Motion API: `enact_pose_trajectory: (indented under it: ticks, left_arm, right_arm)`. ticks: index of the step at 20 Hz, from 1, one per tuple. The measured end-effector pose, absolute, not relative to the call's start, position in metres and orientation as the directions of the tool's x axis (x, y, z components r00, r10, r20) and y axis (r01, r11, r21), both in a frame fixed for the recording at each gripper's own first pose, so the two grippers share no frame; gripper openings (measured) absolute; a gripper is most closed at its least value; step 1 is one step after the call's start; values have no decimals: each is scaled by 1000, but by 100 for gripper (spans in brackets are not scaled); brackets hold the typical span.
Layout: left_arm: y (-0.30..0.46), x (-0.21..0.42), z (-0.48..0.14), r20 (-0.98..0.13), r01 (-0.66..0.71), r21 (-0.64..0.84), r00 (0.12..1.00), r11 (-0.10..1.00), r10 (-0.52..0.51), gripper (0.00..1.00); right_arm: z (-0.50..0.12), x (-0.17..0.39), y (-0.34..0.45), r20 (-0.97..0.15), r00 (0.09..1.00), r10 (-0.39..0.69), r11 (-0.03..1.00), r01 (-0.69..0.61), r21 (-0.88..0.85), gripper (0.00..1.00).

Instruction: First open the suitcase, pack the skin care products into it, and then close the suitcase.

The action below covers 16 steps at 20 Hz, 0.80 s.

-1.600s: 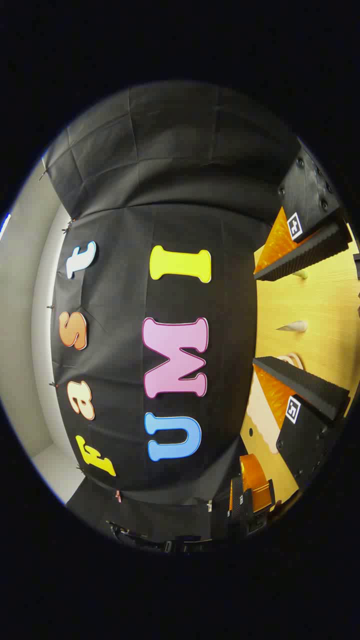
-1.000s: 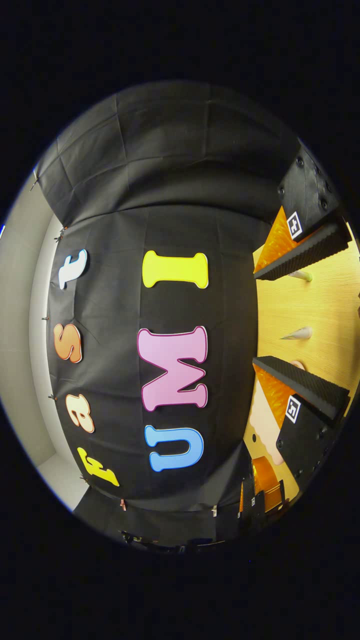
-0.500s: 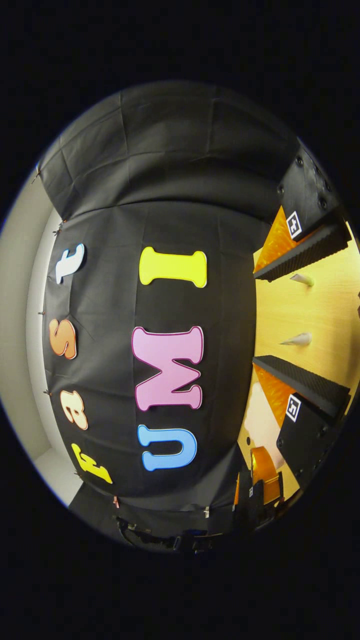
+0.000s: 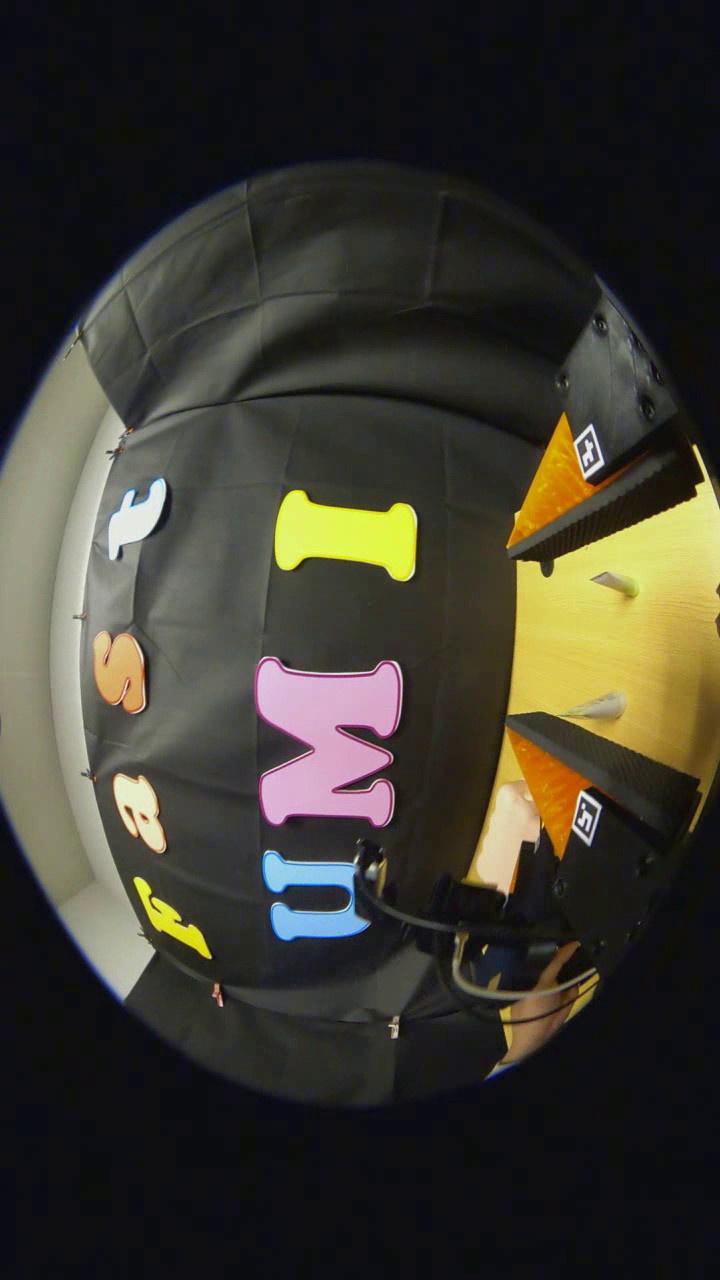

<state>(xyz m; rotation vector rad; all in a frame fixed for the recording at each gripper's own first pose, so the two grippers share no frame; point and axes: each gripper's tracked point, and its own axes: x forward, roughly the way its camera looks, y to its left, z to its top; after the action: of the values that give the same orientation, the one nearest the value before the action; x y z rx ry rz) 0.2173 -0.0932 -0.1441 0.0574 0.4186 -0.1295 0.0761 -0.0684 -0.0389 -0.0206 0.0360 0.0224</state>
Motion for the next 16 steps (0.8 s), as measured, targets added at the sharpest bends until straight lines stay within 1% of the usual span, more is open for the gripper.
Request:
enact_pose_trajectory:
  ticks: [2, 4, 5, 7, 8, 9, 10, 11, 13, 14, 16]
  left_arm:
    - [-97, 236, -166, -454, 151, 63, 885, 987, -106, 94]
    - [-99, 249, -183, -496, 146, 82, 864, 986, -86, 94]
    - [-102, 256, -191, -507, 145, 85, 858, 986, -82, 94]
    - [-101, 266, -205, -539, 133, 96, 840, 986, -60, 91]
    - [-101, 271, -214, -557, 130, 103, 829, 986, -51, 88]
    - [-100, 274, -221, -570, 129, 113, 820, 985, -42, 82]
    - [-99, 281, -225, -579, 127, 122, 815, 984, -34, 78]
    - [-98, 285, -232, -587, 120, 132, 809, 984, -21, 68]
    - [-97, 290, -248, -618, 107, 141, 786, 984, 3, 62]
    - [-94, 292, -254, -628, 94, 147, 778, 985, 20, 61]
    - [-84, 295, -262, -638, 45, 166, 766, 985, 72, 52]
  right_arm:
    - [-56, 79, -79, -81, 997, -5, 1000, 6, 8, 96]
    - [-72, 79, -91, -134, 990, -34, 998, 40, 40, 96]
    - [-77, 79, -99, -145, 988, -52, 997, 60, 56, 96]
    - [-87, 78, -105, -164, 985, -48, 997, 58, 56, 96]
    - [-93, 78, -107, -179, 983, -43, 998, 49, 32, 96]
    - [-97, 78, -107, -194, 980, -38, 999, 43, 21, 96]
    - [-98, 78, -107, -204, 978, -32, 999, 39, 28, 96]
    - [-99, 79, -107, -211, 977, -28, 998, 38, 43, 96]
    - [-104, 81, -106, -223, 974, -25, 998, 39, 59, 96]
    - [-106, 83, -105, -226, 974, -21, 998, 35, 58, 96]
    - [-106, 88, -107, -222, 975, -11, 998, 23, 51, 96]
